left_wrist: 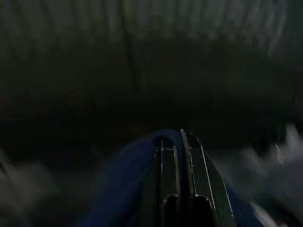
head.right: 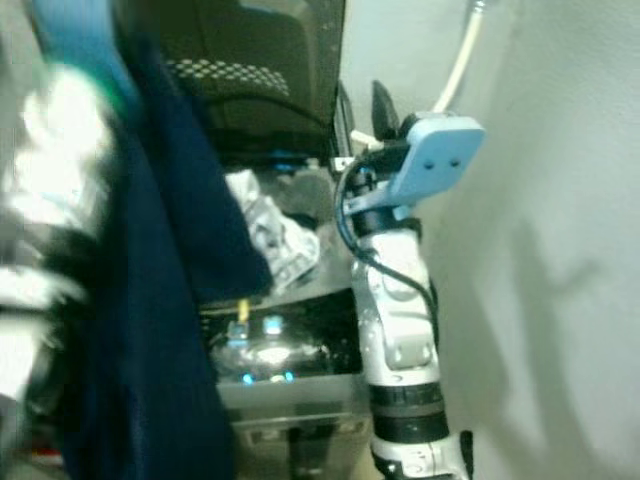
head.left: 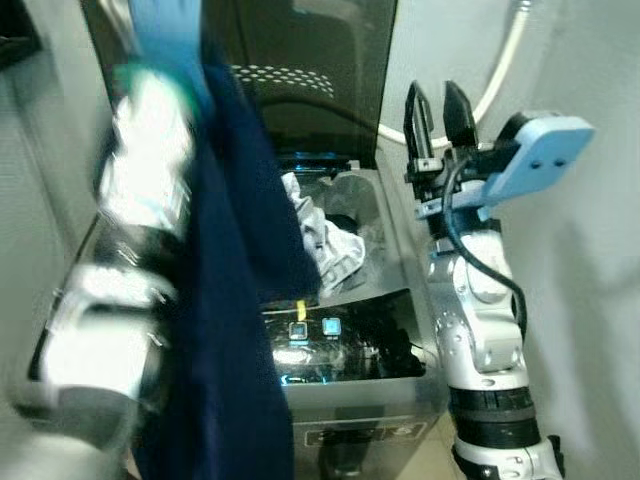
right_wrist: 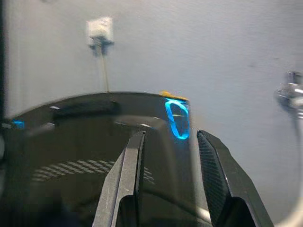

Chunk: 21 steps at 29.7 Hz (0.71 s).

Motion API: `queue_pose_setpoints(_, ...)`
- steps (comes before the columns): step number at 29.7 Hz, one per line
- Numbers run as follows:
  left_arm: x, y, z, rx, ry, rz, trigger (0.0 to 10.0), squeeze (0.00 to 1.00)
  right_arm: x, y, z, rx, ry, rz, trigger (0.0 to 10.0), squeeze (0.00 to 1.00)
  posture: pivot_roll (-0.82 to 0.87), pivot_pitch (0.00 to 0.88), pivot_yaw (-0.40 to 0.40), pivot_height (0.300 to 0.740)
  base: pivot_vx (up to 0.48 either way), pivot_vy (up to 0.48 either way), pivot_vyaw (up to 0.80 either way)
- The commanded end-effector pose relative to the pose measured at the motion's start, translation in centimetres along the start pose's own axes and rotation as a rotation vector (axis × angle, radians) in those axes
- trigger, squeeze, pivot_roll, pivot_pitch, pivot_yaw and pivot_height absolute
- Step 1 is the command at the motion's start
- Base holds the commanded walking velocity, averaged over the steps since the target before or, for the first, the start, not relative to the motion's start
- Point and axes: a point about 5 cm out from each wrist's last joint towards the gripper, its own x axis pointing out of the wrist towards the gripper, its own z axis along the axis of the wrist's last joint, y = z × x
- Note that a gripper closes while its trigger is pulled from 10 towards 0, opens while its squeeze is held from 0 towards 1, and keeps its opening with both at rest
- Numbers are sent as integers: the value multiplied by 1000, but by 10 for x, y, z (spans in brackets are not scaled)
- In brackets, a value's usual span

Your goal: Clothes washing

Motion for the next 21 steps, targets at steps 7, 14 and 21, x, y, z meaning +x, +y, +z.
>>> queue_pose_setpoints(7, -11, 20, -35, -41, 106, 62, 10000, 0, -3, 1, -3, -5, 31, 16, 10000, 0, 33, 72, 28, 740, 0, 0, 0)
queue_pose_setpoints(14, -33, 17, -9, 252, -110, -30, 10000, 1000, -4, 3, -5, 0, 40, 18, 10000, 0, 42, 70, 30, 740, 0, 0, 0)
queue_pose_setpoints(21, -98, 4, 7, 343, -231, -119, 10000, 1000, -8, 1, -10, 10, 74, 19, 10000, 0, 86, 80, 14, 740, 0, 0, 0)
